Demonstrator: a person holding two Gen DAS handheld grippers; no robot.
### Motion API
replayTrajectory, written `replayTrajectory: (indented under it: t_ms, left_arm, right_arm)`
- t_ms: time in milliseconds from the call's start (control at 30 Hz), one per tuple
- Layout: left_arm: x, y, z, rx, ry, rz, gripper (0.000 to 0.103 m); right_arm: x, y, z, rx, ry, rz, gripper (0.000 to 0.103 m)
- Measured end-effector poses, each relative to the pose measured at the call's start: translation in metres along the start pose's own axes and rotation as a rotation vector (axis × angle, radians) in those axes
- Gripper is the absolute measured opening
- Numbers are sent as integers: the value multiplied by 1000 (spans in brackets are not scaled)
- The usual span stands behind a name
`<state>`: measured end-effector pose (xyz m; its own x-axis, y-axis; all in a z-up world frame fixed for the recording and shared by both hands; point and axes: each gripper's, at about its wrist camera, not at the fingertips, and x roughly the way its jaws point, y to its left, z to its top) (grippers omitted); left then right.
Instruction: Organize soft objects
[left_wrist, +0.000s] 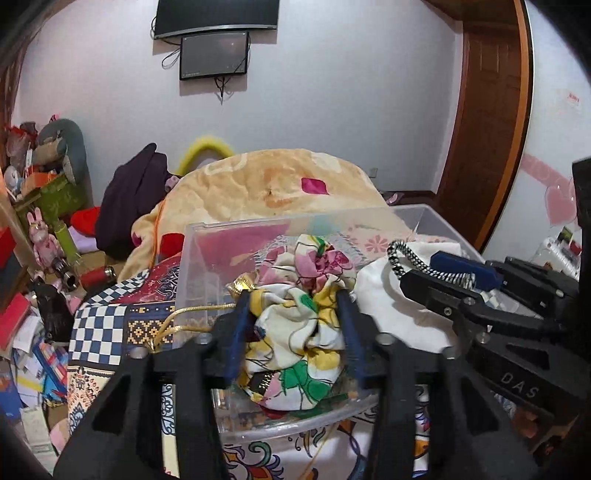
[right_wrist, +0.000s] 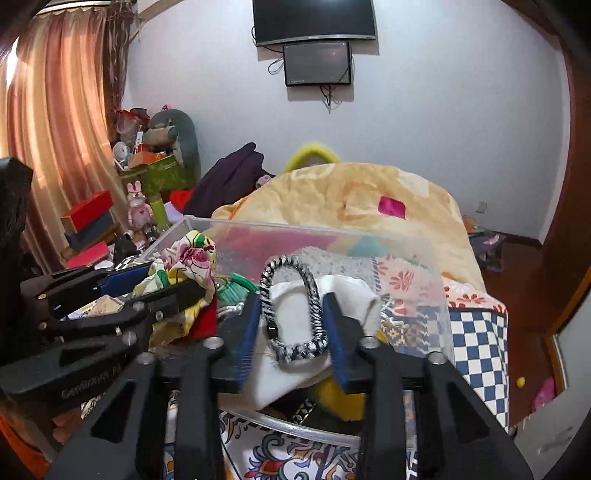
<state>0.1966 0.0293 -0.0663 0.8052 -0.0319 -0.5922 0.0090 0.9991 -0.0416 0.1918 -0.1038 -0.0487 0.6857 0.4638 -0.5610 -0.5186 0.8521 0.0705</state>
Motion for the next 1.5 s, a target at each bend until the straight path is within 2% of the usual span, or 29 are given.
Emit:
replayTrajectory:
  t_ms: [167, 400, 567, 733, 967, 1133, 1167, 1267, 1300, 1367, 1467, 1500]
  left_arm:
    - [2, 0, -3, 2, 9, 3, 61]
    - [-7, 3, -3, -12, 8, 0, 65]
    - [-32, 4, 2, -14, -50, -4, 65]
    - [-70, 4, 8, -23, -141, 1, 67]
    - [-126, -3, 14, -7, -283, 2, 75]
    - [-161, -10, 11, 12, -357, 5, 80]
    - [-165, -11, 11, 14, -366, 1, 83]
    - [-182, -14, 8, 21, -407, -4, 91]
    - [-187, -15, 7, 26, -419, -2, 96]
    - [-196, -16, 7, 28, -441, 6, 103]
    - [-203, -17, 9, 27, -448, 4, 103]
    - [-205, -18, 9, 25, -450, 0, 103]
  right_arm:
    - [-4, -1, -1, -20, 6, -19, 41]
    - [-25, -2, 5, -17, -44, -38, 61]
    - [-48, 0, 12, -19, -104, -44, 61]
    - [-72, -1, 15, -11, -164, -42, 61]
    - [-106, 3, 16, -14, -244, -36, 62]
    - [-127, 6, 15, -21, -293, -27, 63]
    - [-132, 8, 15, -25, -305, -26, 63]
    - [-142, 12, 12, -35, -335, -29, 74]
    - [-146, 13, 10, -37, -349, -32, 82]
    - [-153, 17, 9, -44, -372, -42, 84]
    - [-158, 22, 11, -53, -387, -38, 86]
    - [-160, 23, 12, -53, -391, -36, 91]
